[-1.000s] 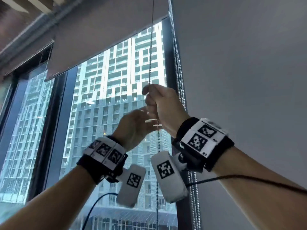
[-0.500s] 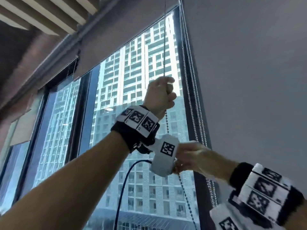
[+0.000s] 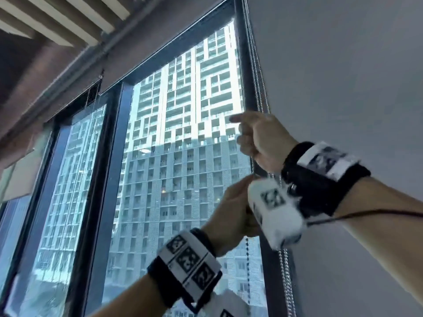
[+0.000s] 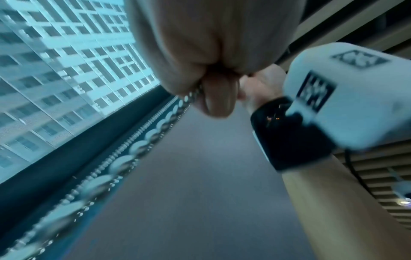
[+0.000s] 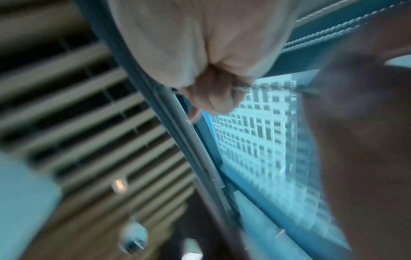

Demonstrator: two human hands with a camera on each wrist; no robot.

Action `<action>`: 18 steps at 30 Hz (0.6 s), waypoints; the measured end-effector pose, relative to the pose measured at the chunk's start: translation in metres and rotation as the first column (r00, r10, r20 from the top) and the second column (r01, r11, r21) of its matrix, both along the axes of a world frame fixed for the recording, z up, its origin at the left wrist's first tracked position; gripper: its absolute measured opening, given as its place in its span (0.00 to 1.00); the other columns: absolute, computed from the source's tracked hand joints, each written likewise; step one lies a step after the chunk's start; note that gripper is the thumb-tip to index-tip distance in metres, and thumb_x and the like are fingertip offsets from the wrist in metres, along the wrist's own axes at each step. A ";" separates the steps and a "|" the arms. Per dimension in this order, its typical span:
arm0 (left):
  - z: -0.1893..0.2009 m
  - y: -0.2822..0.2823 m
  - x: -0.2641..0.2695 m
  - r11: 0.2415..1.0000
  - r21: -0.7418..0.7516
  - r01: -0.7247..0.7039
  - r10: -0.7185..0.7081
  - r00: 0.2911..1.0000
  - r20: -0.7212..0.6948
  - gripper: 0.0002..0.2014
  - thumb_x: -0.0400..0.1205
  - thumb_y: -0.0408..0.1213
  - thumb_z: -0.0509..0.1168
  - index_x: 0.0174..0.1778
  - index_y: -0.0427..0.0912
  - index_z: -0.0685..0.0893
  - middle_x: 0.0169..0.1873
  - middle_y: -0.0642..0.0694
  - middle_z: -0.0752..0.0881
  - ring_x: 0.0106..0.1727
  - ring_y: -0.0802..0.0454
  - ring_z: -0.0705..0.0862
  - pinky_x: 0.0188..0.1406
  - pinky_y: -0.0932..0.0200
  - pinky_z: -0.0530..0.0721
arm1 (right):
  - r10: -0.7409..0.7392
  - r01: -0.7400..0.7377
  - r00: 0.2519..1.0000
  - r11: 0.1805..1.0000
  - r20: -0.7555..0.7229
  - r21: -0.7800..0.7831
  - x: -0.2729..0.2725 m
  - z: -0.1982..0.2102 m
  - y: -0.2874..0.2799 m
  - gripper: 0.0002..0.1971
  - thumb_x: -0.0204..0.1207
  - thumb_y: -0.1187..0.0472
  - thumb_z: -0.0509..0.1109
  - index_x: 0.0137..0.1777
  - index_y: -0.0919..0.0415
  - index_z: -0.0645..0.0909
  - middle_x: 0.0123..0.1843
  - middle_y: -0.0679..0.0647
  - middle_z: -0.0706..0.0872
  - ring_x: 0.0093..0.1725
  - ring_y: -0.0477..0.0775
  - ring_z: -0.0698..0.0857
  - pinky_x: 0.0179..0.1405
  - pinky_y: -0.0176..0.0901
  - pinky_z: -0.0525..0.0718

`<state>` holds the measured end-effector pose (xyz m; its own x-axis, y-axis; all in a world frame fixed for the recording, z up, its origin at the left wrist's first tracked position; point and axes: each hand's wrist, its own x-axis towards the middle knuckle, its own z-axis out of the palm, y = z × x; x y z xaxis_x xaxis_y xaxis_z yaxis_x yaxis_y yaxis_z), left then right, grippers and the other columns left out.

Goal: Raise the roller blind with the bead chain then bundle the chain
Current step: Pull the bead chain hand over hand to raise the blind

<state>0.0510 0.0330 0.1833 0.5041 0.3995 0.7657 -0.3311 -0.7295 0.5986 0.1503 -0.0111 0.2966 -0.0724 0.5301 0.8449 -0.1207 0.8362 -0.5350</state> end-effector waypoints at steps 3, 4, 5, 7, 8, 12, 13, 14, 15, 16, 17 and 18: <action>0.018 0.003 -0.021 0.993 -0.107 0.058 -0.064 0.997 -0.051 0.13 0.77 0.44 0.61 0.37 0.41 0.88 0.38 0.37 0.67 0.33 0.48 0.61 0.35 0.56 0.66 | -0.068 0.064 0.997 0.994 0.041 0.094 -0.007 -0.020 0.002 0.16 0.88 0.63 0.54 0.41 0.60 0.79 0.19 0.43 0.66 0.14 0.40 0.61 0.11 0.30 0.59; 0.029 0.004 -0.028 0.991 -0.122 0.052 -0.056 0.998 -0.030 0.15 0.77 0.43 0.58 0.39 0.39 0.88 0.37 0.38 0.71 0.33 0.48 0.70 0.35 0.56 0.72 | -0.070 0.063 0.996 0.991 0.059 0.115 -0.010 -0.026 -0.001 0.16 0.88 0.63 0.54 0.40 0.60 0.78 0.20 0.43 0.67 0.14 0.40 0.61 0.11 0.30 0.60; 0.040 0.004 -0.035 0.990 -0.133 0.055 -0.055 0.998 0.006 0.17 0.79 0.44 0.55 0.43 0.37 0.87 0.38 0.38 0.76 0.34 0.47 0.77 0.37 0.55 0.77 | -0.088 0.076 0.993 0.988 0.084 0.135 -0.012 -0.032 -0.002 0.15 0.88 0.63 0.54 0.41 0.61 0.78 0.21 0.44 0.67 0.14 0.39 0.62 0.11 0.30 0.61; 0.065 0.001 -0.045 0.985 -0.151 0.089 -0.079 0.994 0.076 0.21 0.84 0.47 0.50 0.54 0.34 0.80 0.42 0.38 0.80 0.38 0.45 0.83 0.39 0.53 0.83 | -0.141 0.116 0.980 0.978 0.139 0.174 -0.016 -0.045 -0.005 0.15 0.88 0.61 0.54 0.44 0.63 0.78 0.22 0.45 0.67 0.14 0.38 0.64 0.12 0.30 0.64; 0.077 -0.003 -0.047 0.984 -0.152 0.098 -0.084 0.992 0.097 0.24 0.85 0.50 0.48 0.60 0.34 0.77 0.44 0.39 0.80 0.40 0.44 0.83 0.40 0.52 0.84 | -0.156 0.124 0.974 0.975 0.164 0.185 -0.016 -0.052 -0.005 0.16 0.89 0.59 0.53 0.45 0.64 0.78 0.22 0.44 0.67 0.14 0.38 0.63 0.12 0.30 0.63; 0.110 -0.028 -0.047 0.997 -0.075 0.020 -0.012 0.995 0.103 0.28 0.86 0.54 0.47 0.69 0.34 0.74 0.45 0.39 0.82 0.44 0.44 0.83 0.44 0.52 0.80 | -0.179 0.140 0.948 0.977 0.265 0.160 -0.008 -0.078 -0.005 0.17 0.89 0.55 0.51 0.45 0.64 0.75 0.24 0.46 0.62 0.16 0.40 0.60 0.14 0.30 0.60; 0.115 -0.033 -0.045 0.998 -0.059 0.004 0.002 0.995 0.102 0.27 0.86 0.52 0.48 0.70 0.34 0.73 0.43 0.40 0.82 0.41 0.46 0.82 0.42 0.54 0.80 | -0.191 0.153 0.934 0.978 0.302 0.144 -0.006 -0.089 -0.005 0.18 0.89 0.55 0.50 0.44 0.63 0.75 0.24 0.45 0.62 0.16 0.40 0.60 0.15 0.31 0.60; 0.118 -0.037 -0.042 0.998 -0.053 -0.019 0.024 0.995 0.102 0.26 0.87 0.51 0.48 0.71 0.34 0.72 0.41 0.41 0.81 0.38 0.48 0.81 0.39 0.56 0.80 | -0.189 0.156 0.921 0.980 0.340 0.122 -0.006 -0.101 -0.004 0.18 0.89 0.55 0.50 0.43 0.61 0.75 0.23 0.44 0.63 0.17 0.41 0.60 0.15 0.32 0.60; 0.120 -0.038 -0.039 0.997 -0.060 -0.046 0.052 0.994 0.099 0.26 0.87 0.49 0.49 0.72 0.33 0.72 0.39 0.42 0.79 0.35 0.50 0.78 0.35 0.58 0.79 | -0.162 0.138 0.916 0.986 0.368 0.090 -0.006 -0.114 -0.002 0.18 0.89 0.55 0.50 0.41 0.60 0.75 0.23 0.44 0.63 0.17 0.42 0.60 0.16 0.33 0.60; 0.119 -0.038 -0.036 0.994 -0.077 -0.073 0.080 0.992 0.098 0.25 0.88 0.47 0.49 0.72 0.32 0.71 0.35 0.44 0.77 0.32 0.52 0.76 0.31 0.60 0.76 | -0.118 0.106 0.917 0.993 0.382 0.053 -0.007 -0.124 0.000 0.18 0.89 0.55 0.50 0.40 0.59 0.74 0.23 0.44 0.62 0.18 0.42 0.59 0.17 0.33 0.59; 0.117 -0.036 -0.031 0.991 -0.097 -0.091 0.102 0.989 0.107 0.23 0.88 0.45 0.49 0.70 0.31 0.73 0.30 0.47 0.73 0.27 0.54 0.72 0.26 0.62 0.71 | -0.083 0.078 0.918 0.997 0.388 0.028 -0.007 -0.132 0.003 0.19 0.89 0.55 0.50 0.39 0.58 0.74 0.24 0.45 0.62 0.18 0.42 0.58 0.17 0.34 0.58; 0.115 -0.032 -0.028 0.990 -0.101 -0.103 0.115 0.985 0.128 0.20 0.89 0.41 0.48 0.66 0.30 0.75 0.25 0.50 0.69 0.23 0.57 0.67 0.22 0.65 0.65 | -0.065 0.061 0.917 0.998 0.394 0.024 -0.008 -0.136 0.004 0.19 0.89 0.55 0.50 0.36 0.56 0.73 0.24 0.45 0.61 0.18 0.42 0.57 0.17 0.34 0.57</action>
<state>0.0234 0.0007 0.2986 0.3499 0.5198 0.7794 -0.3339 -0.7081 0.6222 0.1427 -0.0067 0.1605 -0.3672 0.5354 0.7606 0.1512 0.8412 -0.5191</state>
